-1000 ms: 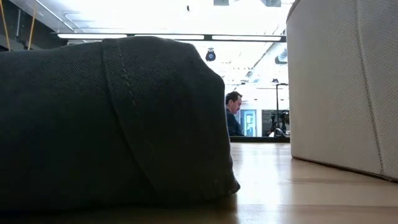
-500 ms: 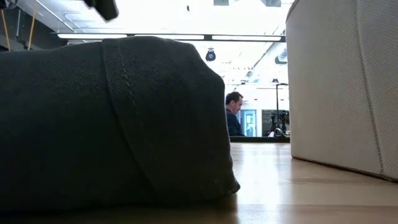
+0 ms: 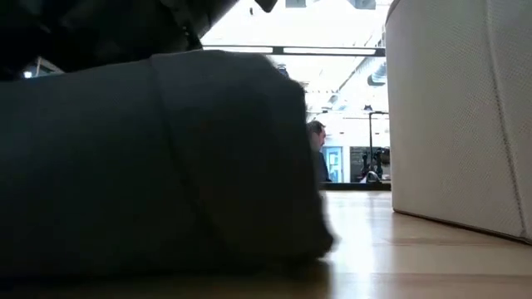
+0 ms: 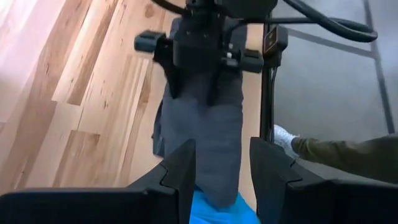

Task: Sort clothes
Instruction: Put the gray pants into the bottom laundry organizer

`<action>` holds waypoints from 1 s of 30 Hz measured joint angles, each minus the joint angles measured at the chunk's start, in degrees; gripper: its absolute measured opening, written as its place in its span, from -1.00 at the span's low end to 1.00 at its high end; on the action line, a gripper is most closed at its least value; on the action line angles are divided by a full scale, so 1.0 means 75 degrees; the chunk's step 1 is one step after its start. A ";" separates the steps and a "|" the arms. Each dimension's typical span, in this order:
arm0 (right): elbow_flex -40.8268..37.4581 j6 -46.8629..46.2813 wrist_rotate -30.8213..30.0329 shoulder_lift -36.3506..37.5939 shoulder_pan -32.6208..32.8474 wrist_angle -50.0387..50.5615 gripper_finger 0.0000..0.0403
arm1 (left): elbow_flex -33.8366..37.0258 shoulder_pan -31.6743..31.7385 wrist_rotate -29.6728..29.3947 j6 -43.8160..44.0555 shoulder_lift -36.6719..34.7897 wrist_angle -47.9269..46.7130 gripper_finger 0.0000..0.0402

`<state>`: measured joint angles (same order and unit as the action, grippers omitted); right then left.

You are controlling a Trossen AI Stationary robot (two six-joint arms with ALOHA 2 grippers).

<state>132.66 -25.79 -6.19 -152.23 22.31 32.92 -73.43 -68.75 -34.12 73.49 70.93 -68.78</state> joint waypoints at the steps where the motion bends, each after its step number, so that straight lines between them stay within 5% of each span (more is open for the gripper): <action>1: 0.0000 -0.0114 -0.0061 -0.0099 0.0023 0.0140 0.33 | 0.0000 -0.0019 -0.0002 0.0051 0.0084 -0.0002 -0.48; 8: 0.0086 -0.1598 -0.0102 -0.0185 0.0043 0.0731 -0.74 | 0.0000 -0.0050 0.0028 0.0585 0.0460 0.0001 -0.48; 10: 0.0286 -0.1646 -0.0130 -0.0189 0.0015 0.0864 -0.90 | 0.0000 -0.0048 0.0012 0.0720 0.0461 0.0004 -0.48; 18: 0.0111 -0.1943 -0.2008 0.0960 0.0009 0.0873 -0.92 | -0.0180 -0.0048 -0.0080 0.1169 0.0007 -0.0058 -0.48; 30: 0.0144 -0.1569 -0.4075 0.3703 0.0488 0.1421 -0.93 | -0.1845 -0.0050 -0.2559 -0.1323 -0.0812 -0.0034 -0.48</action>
<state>133.74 -37.56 -36.75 -124.46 25.97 43.58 -87.26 -69.12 -53.31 63.57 64.85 -69.04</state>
